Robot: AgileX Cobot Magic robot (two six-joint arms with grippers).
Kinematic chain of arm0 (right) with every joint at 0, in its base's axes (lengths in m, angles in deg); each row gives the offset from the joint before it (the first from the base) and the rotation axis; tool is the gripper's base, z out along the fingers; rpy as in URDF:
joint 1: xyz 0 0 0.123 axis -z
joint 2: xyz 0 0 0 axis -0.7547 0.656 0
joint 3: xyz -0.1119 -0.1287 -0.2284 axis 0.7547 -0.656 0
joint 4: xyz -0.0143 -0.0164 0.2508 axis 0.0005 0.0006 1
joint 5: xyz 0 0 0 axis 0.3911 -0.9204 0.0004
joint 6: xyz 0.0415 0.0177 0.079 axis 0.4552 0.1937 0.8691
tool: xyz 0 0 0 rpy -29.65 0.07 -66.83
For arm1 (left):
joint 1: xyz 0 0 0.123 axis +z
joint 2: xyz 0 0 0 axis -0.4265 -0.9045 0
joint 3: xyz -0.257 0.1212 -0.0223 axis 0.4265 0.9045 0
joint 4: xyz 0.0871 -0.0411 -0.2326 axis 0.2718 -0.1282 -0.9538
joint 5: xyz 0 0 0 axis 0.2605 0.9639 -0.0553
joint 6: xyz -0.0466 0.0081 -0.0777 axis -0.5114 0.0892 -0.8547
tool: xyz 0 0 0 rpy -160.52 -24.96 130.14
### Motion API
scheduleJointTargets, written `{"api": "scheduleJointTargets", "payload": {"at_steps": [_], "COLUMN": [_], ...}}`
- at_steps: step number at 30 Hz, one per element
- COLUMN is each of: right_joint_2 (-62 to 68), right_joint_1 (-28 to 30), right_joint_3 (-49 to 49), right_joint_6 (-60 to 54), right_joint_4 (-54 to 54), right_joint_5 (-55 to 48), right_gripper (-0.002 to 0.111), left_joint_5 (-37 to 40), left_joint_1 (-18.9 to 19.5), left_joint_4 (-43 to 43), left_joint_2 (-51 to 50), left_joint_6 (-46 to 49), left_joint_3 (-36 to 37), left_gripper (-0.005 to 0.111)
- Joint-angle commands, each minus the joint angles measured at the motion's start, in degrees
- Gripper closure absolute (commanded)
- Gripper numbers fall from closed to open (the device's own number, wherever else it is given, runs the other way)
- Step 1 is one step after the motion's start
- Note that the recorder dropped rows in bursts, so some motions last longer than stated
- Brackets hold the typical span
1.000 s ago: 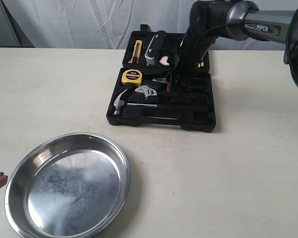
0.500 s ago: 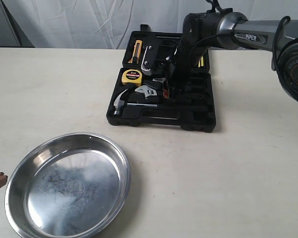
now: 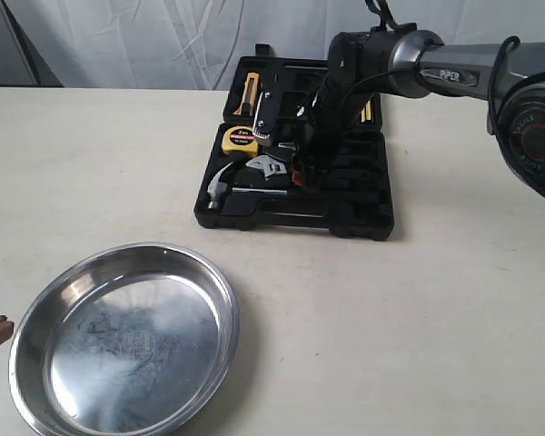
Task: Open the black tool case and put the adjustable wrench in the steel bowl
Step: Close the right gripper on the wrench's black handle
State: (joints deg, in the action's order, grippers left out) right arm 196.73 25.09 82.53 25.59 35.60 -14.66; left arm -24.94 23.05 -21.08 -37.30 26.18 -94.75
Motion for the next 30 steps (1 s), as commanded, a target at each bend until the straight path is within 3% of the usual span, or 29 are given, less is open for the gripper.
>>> {"api": "scheduleJointTargets", "payload": {"at_steps": [1,8,10,14,30], "right_joint_2": [0.1,2.7,2.8,2.7,-2.5], "right_joint_1": [-0.1,-0.1,-0.1,-0.1,-0.1], "right_joint_3": [0.2,0.2,0.2,0.2,0.2], "right_joint_6": [-0.6,-0.5,-0.2,-0.2,0.5], "right_joint_4": [-0.2,-0.2,-0.2,-0.2,-0.2], "right_joint_5": [1.1,1.1,1.0,0.9,-0.7], "right_gripper": [0.06,0.063,0.075,0.109,0.108], "left_joint_5": [-0.7,-0.7,-0.7,-0.7,-0.7], "left_joint_1": [-0.2,-0.2,-0.2,-0.2,-0.2], "left_joint_4": [-1.1,-1.1,-1.1,-1.1,-1.1], "left_joint_2": [0.4,0.4,0.4,0.4,0.4], "left_joint_6": [0.0,0.0,0.0,0.0,0.0], "left_joint_3": [0.1,0.1,0.1,0.1,0.1], "left_gripper": [0.107,0.107,0.107,0.107,0.107]}}
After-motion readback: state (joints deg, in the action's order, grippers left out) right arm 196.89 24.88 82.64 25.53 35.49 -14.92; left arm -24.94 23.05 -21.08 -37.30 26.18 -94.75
